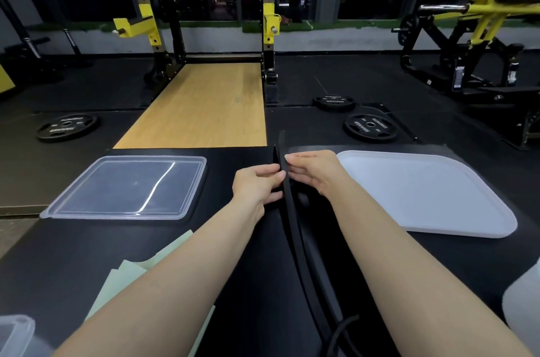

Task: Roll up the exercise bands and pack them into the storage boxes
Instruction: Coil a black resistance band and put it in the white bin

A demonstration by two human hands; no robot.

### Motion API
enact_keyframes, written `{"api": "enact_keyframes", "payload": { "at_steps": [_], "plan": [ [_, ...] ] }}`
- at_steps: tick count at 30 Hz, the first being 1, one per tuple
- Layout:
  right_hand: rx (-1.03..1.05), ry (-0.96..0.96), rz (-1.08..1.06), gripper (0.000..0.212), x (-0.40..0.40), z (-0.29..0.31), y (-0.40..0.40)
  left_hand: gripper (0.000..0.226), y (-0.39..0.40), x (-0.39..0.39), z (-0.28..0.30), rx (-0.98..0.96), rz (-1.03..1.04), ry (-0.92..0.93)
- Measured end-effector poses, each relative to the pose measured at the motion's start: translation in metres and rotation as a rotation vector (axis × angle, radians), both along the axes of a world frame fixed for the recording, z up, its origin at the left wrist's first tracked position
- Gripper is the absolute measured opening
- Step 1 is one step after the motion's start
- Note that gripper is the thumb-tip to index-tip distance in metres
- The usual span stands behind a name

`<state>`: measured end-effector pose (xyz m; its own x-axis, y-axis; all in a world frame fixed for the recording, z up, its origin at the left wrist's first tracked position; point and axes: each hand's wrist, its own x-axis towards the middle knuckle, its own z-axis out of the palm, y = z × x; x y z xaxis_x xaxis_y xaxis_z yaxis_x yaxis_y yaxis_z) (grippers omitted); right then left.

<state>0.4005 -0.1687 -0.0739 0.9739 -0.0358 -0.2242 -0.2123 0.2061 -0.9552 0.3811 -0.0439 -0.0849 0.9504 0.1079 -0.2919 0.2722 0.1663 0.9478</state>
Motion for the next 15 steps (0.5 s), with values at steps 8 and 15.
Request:
{"api": "enact_keyframes", "payload": {
  "at_steps": [8,15],
  "plan": [
    [-0.354,0.065,0.282,0.021,-0.026,0.007,-0.012,0.015,-0.002,0.019,0.005,0.007,0.074,-0.013],
    [-0.259,0.042,0.189,0.014,-0.029,0.006,-0.009,0.023,0.000,0.010,0.009,-0.058,0.028,0.006]
  ]
}}
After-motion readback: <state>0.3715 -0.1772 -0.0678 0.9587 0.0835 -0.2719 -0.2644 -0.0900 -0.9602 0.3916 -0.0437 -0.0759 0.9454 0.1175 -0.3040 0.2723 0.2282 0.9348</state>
